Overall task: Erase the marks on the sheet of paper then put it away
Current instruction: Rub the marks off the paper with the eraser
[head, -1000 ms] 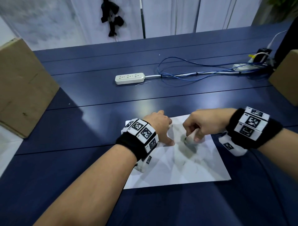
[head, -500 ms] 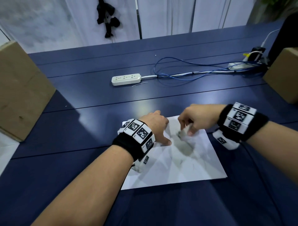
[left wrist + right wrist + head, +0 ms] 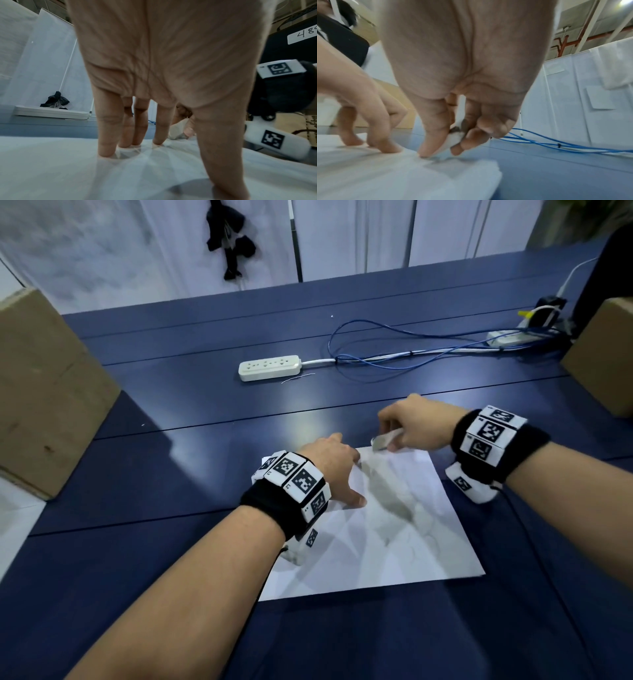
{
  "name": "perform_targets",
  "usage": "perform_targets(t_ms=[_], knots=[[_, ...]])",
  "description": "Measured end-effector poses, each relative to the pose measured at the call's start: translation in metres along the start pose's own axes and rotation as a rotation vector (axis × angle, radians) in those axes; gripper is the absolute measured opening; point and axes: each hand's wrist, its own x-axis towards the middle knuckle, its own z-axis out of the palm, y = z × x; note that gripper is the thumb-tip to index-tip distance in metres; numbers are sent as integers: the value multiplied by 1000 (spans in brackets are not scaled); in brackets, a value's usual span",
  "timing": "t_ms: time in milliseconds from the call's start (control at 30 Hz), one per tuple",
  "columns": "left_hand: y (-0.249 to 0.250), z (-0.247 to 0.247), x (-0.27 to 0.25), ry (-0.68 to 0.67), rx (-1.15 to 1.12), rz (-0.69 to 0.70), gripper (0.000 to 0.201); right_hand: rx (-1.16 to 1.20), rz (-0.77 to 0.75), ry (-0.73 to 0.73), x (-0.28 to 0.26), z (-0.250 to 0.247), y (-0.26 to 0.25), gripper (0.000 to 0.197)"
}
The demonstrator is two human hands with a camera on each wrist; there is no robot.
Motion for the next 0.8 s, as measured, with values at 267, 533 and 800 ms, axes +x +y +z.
perform_targets(t_ms=[267,533,800], knots=[[-1,-1,1,0,-3,0,80,76,-136,-291,-32,9,-8,21],[-1,0,0,15,-9,0,80,6,-70,-118,-13,4,4,21],[7,1,0,23,5,-19,85,4,-12,-63,-5,1,7,18]])
